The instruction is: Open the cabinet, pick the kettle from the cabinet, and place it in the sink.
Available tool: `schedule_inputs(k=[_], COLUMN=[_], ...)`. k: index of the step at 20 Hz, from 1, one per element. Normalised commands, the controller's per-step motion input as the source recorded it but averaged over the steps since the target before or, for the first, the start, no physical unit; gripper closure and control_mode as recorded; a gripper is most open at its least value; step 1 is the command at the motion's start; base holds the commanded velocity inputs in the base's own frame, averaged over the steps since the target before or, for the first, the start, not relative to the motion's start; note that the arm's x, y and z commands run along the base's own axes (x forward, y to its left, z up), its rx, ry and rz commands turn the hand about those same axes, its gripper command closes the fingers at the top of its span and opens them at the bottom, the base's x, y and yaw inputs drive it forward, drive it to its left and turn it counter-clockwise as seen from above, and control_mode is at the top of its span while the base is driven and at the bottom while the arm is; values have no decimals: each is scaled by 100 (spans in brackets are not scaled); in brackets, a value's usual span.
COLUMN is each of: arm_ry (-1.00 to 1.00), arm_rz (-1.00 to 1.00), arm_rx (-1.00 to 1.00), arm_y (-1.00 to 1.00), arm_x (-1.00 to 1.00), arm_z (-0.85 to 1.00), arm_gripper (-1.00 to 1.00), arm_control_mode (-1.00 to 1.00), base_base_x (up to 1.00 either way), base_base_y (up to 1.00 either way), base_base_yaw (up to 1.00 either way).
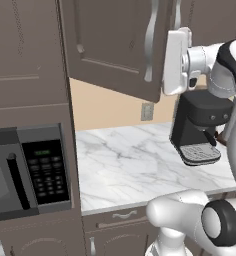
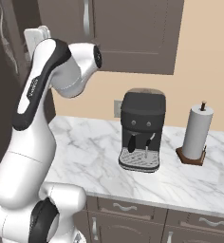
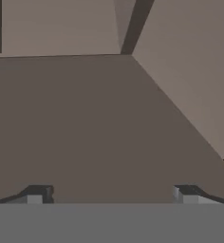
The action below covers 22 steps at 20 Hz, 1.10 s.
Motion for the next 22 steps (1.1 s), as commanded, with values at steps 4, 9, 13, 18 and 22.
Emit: schedule_inputs(k=[4,9,13,18,22], arm_ry=[-1,-8,-10,-6,-4], arm_rz=[3,-4,-11,-15,-15], arm_rx=[-6,-2,0,0,0], arm_y=[51,62,63,63,64], arm_x=[-46,-30,-17,-8,-2], arm_z=[0,-4,-9,-11,-12], arm_gripper=[-100,-100,-100,-100,-100], arm_control_mode=[-100,-100,-100,-100,-100], base_base_x=[0,0,0,0,0], base_base_y=[0,0,0,0,0], base_base_yaw=[0,0,0,0,0])
